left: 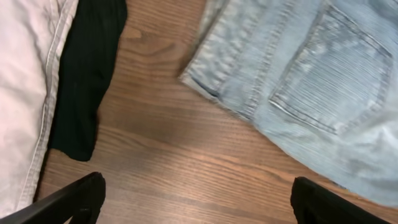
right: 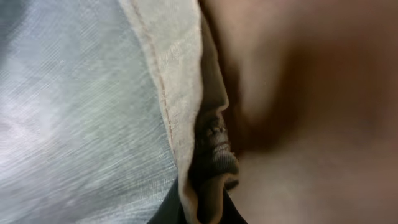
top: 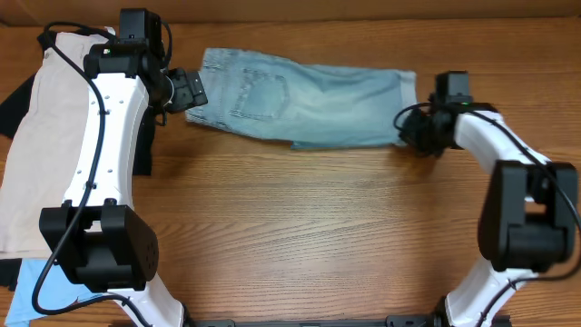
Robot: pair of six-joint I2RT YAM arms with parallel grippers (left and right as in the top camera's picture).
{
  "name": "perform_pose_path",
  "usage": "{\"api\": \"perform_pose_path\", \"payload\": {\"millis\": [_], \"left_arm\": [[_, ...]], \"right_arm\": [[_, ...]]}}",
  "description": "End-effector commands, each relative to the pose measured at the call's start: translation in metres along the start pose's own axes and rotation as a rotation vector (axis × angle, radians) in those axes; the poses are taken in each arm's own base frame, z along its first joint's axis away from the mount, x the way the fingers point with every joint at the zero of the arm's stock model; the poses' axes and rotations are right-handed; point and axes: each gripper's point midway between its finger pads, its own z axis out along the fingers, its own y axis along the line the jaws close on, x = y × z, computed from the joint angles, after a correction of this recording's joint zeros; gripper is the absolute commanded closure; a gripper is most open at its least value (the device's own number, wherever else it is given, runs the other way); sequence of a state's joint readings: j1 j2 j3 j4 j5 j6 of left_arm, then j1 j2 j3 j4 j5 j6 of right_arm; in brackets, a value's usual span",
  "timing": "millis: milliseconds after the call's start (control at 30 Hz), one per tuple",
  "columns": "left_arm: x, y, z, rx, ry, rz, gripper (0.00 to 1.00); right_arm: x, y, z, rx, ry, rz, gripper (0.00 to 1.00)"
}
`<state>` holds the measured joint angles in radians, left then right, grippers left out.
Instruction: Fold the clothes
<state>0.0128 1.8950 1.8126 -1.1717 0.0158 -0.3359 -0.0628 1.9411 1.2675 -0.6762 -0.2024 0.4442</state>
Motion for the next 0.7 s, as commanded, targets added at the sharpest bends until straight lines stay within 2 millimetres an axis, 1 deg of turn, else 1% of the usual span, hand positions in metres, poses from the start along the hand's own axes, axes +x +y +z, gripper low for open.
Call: {"api": "perform_pose_path", "payload": {"millis": [0, 67, 200, 300, 367, 433, 533, 600, 633, 667], "left_arm": [[0.003, -0.003, 0.002, 0.000, 0.017, 0.025, 0.02], [0.005, -0.002, 0.002, -0.002, 0.025, 0.026, 0.00], [0.010, -0.001, 0.002, -0.008, 0.044, 0.034, 0.00], [0.012, -0.005, 0.002, -0.002, 0.047, 0.078, 0.00], [0.012, -0.010, 0.003, 0.007, 0.044, 0.122, 0.00], [0.012, -0.015, 0.004, 0.013, 0.041, 0.162, 0.00], [0.009, -0.027, 0.008, 0.042, 0.026, 0.242, 0.00], [0.008, -0.042, 0.014, 0.094, 0.018, 0.306, 0.00], [0.007, -0.049, 0.017, 0.122, 0.016, 0.331, 0.00], [0.006, -0.057, 0.022, 0.151, 0.012, 0.353, 0.00]], "right_arm": [[-0.004, -0.015, -0.047, -0.003, -0.030, 0.052, 0.96], [0.012, -0.026, -0.057, 0.031, 0.028, 0.073, 0.96], [0.045, -0.039, -0.066, 0.085, 0.155, 0.029, 0.96], [0.060, -0.044, -0.072, 0.104, 0.212, 0.009, 0.96], [0.065, -0.044, -0.079, 0.101, 0.222, -0.010, 0.92], [0.066, -0.040, -0.087, 0.082, 0.211, -0.030, 0.82], [0.065, -0.027, -0.105, 0.017, 0.169, -0.080, 0.55], [0.063, -0.015, -0.121, -0.041, 0.131, -0.124, 0.32], [0.061, -0.010, -0.130, -0.060, 0.104, -0.142, 0.23], [0.058, -0.006, -0.137, -0.070, 0.079, -0.158, 0.17]]}}
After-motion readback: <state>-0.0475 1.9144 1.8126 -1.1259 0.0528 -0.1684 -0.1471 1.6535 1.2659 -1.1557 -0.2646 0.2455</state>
